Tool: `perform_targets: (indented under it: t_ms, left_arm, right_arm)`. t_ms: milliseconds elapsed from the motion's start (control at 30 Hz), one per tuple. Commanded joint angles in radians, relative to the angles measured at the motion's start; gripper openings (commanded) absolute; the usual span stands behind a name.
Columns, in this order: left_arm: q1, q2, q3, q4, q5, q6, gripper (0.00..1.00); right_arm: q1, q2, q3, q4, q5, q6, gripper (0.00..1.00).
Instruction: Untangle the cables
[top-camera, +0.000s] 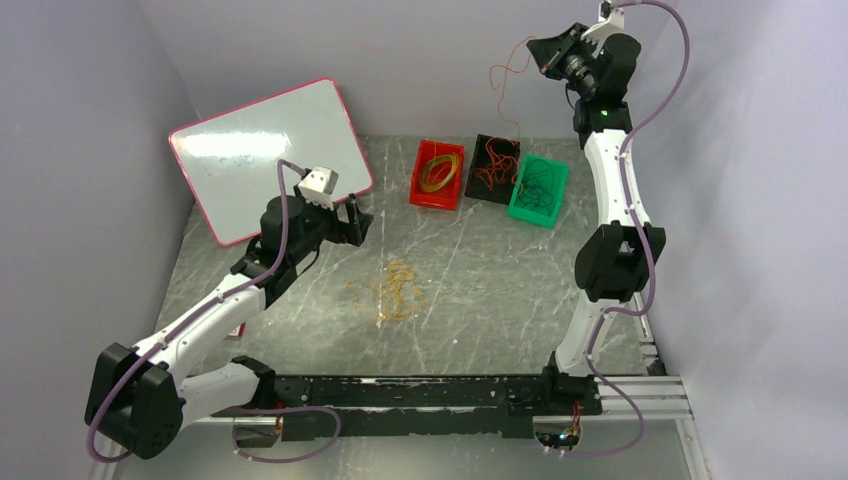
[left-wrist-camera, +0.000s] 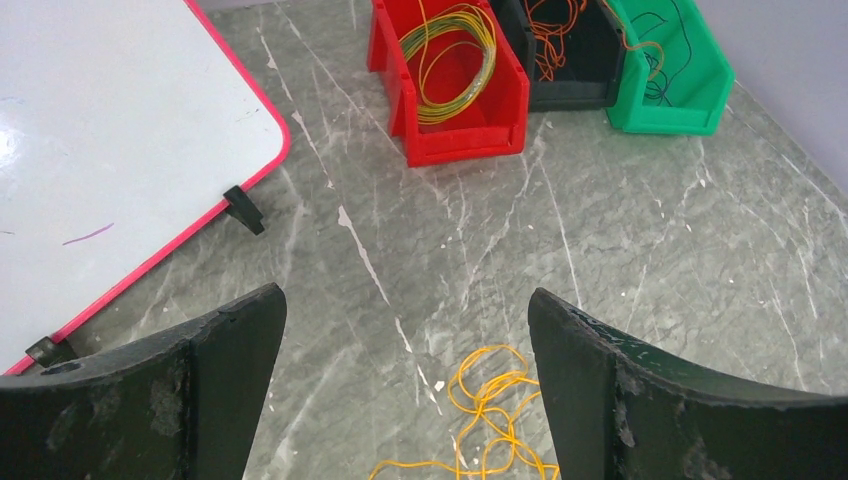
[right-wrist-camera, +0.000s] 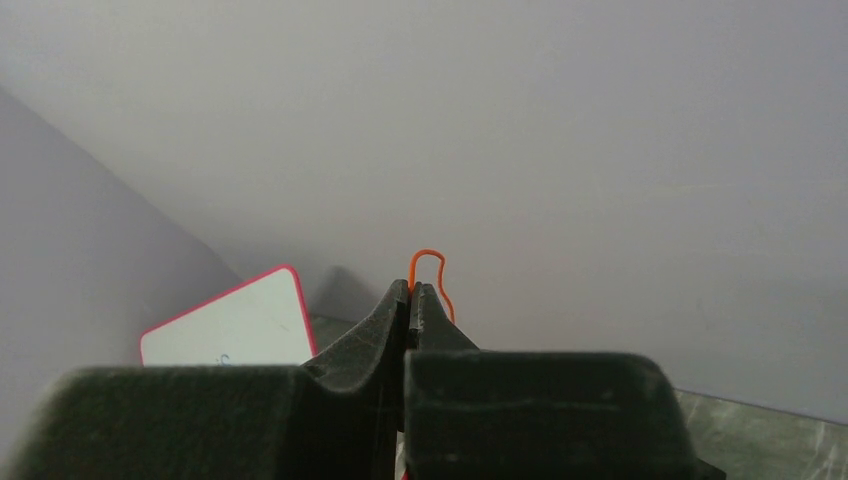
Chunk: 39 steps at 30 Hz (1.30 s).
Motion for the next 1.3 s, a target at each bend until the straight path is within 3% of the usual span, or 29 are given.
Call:
perform_targets:
  t_ms: [0, 300, 567, 1133, 1267]
  left_arm:
    - [0.006, -0.003, 0.014, -0.008, -0.019, 0.013, 0.95]
    - [0.007, 0.001, 0.015, -0.014, -0.011, 0.01, 0.95]
    - [0.006, -0.001, 0.014, -0.008, 0.0, 0.005, 0.95]
    - [0.006, 0.001, 0.015, -0.011, 0.001, 0.004, 0.95]
    - [0.006, 0.006, 0.016, -0.013, 0.004, 0.002, 0.95]
  right_arm:
    - [0.002, -0.014, -0.024, -0.004, 0.026, -0.029, 0.0]
    - [0.006, -0.022, -0.201, -0.024, 0.028, -0.049, 0.0]
    - [0.042, 0.072, -0.239, -0.159, 0.044, -0.108, 0.0]
    - [0.148, 0.172, -0.166, -0.409, 0.579, -0.264, 0.0]
    - [0.161, 0.181, -0.15, -0.427, 0.644, -0.289, 0.0]
